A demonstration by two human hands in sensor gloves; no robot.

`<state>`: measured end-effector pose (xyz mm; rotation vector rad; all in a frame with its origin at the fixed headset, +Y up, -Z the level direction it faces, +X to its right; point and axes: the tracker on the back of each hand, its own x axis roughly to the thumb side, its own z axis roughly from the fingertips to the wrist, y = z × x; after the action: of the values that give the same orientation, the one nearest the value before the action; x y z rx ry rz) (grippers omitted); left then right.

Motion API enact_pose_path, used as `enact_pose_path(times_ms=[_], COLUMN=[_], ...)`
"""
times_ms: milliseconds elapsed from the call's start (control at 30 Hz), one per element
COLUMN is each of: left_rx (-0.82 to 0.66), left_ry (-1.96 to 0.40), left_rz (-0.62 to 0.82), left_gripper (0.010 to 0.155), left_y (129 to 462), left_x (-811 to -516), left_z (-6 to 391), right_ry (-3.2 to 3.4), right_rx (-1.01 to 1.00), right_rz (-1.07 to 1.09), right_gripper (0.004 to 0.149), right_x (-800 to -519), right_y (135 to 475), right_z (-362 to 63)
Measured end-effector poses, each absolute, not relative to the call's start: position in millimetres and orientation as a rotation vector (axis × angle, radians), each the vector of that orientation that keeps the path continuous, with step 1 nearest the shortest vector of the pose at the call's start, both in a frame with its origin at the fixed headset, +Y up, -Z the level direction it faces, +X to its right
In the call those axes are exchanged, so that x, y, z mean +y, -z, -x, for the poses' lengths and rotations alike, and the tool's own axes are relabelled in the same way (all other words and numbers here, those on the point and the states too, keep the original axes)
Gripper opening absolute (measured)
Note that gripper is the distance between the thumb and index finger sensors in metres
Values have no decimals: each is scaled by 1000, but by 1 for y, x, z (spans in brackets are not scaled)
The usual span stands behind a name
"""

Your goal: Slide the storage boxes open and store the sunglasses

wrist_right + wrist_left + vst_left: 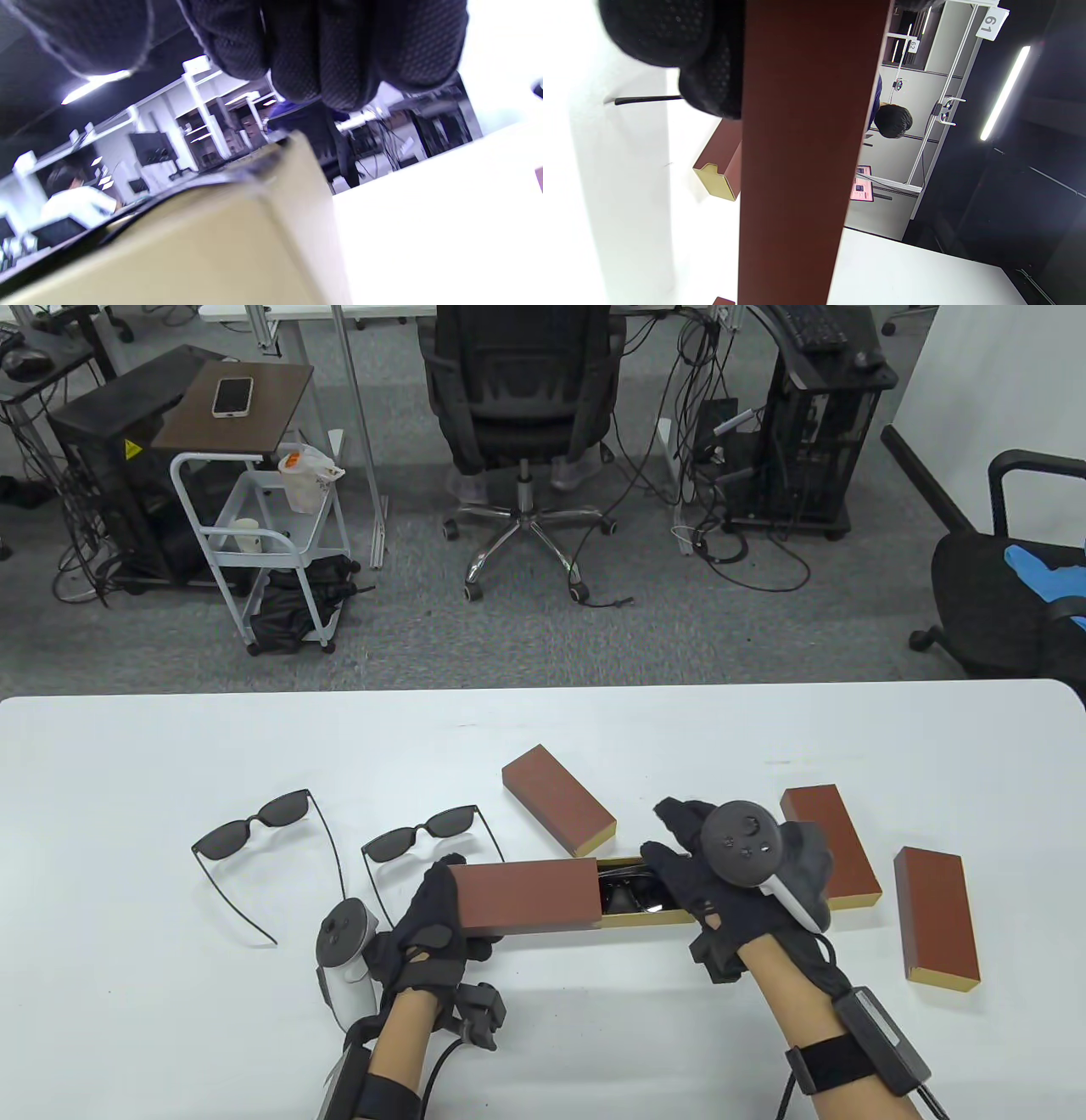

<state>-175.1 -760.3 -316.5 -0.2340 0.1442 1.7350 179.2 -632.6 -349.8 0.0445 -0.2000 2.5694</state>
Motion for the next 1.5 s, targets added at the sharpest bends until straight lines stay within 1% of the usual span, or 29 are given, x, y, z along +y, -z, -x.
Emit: enact_pose_path(times_ms=[67,167,200,300,500,633,867,1000,1067,1233,1367,1500], left_rx=[136,117,107,95,110,105,100,99,99,128,102,72], left_ry=[-1743,-1757,-1759,-1759,-1738,-1736,-1737,-1747,-1751,-1762,-1772,-1738], left_rz=[239,251,252,259,257,271,270,262,257,260,318,356], left_gripper=[73,73,73,73,73,73,72,72,72,73,73,74], left_y=[317,318,318,318,319,319,320,320,320,317,316,316], left_x=[-762,-763,-763,-764,-767,-768,-770,-770,-770,-768,-767,-764], left_z=[175,175,174,173,175,174,173,173,173,166,159,151], right_ry=[-2433,-2155,-2046,-1770,-1783,-1779,-1832,-1834,-1778,-1662,-1721,-1657], right_rx=[-101,23,44,139,50,4,-77,-131,-126,-76,-88,4], right_rz=[43,120,129,51,53,88,76,56,23,-101,-204,-278], right_gripper=[67,67,66,60,50,44,43,45,50,77,84,87], right_x=[-651,-679,-687,-709,-736,-736,-735,-734,-735,-739,-736,-737], right_y=[352,352,352,353,352,350,343,339,337,332,331,330], right_z=[-193,-205,-206,-205,-207,-209,-212,-210,-208,-193,-185,-174])
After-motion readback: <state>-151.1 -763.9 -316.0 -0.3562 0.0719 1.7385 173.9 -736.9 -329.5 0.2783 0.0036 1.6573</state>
